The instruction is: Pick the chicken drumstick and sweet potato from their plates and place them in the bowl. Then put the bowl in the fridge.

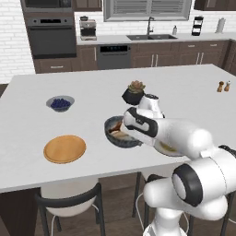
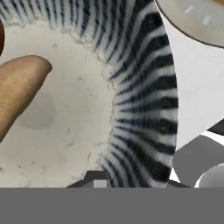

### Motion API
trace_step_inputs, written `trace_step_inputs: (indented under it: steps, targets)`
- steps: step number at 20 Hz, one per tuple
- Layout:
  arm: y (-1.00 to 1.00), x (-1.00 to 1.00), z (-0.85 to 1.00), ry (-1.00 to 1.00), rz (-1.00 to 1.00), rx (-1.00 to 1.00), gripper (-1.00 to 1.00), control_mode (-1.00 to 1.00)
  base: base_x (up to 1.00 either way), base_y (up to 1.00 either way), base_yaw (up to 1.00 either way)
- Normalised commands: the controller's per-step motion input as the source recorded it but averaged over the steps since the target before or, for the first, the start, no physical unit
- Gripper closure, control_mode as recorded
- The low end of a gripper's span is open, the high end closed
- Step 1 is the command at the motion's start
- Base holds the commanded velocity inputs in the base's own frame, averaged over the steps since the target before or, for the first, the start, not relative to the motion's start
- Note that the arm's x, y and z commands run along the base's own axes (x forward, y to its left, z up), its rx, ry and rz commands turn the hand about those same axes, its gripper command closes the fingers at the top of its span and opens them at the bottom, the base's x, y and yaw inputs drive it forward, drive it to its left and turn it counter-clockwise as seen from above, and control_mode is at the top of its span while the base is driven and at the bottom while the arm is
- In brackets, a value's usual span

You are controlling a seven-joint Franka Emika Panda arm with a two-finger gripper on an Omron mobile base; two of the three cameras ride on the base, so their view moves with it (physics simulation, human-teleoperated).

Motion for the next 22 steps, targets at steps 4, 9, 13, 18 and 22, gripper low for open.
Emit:
trace_step_inputs:
  steps: [4, 9, 13, 18, 22]
  targets:
    - [0.00, -0.97, 0.79, 0.00, 0.01, -0.05, 1.00, -1.00, 0.00, 0.00, 0.00]
    - [0.00, -1.00, 0.77, 0.01, 0.00, -0.09, 1.00, -1.00, 0.00, 0.00, 0.00]
    - [-0.09, -0.76, 0.09, 0.15, 0.00, -0.12, 1.00, -1.00, 0.00, 0.00, 0.00]
    - [0.00, 0.00, 0.00, 0.00, 0.00, 0.00, 1.00, -1.00, 0.00, 0.00, 0.00]
    - [0.00, -0.10, 0.00, 0.00, 0.00, 0.00, 1.00, 1.00, -0.75, -0.02, 0.00]
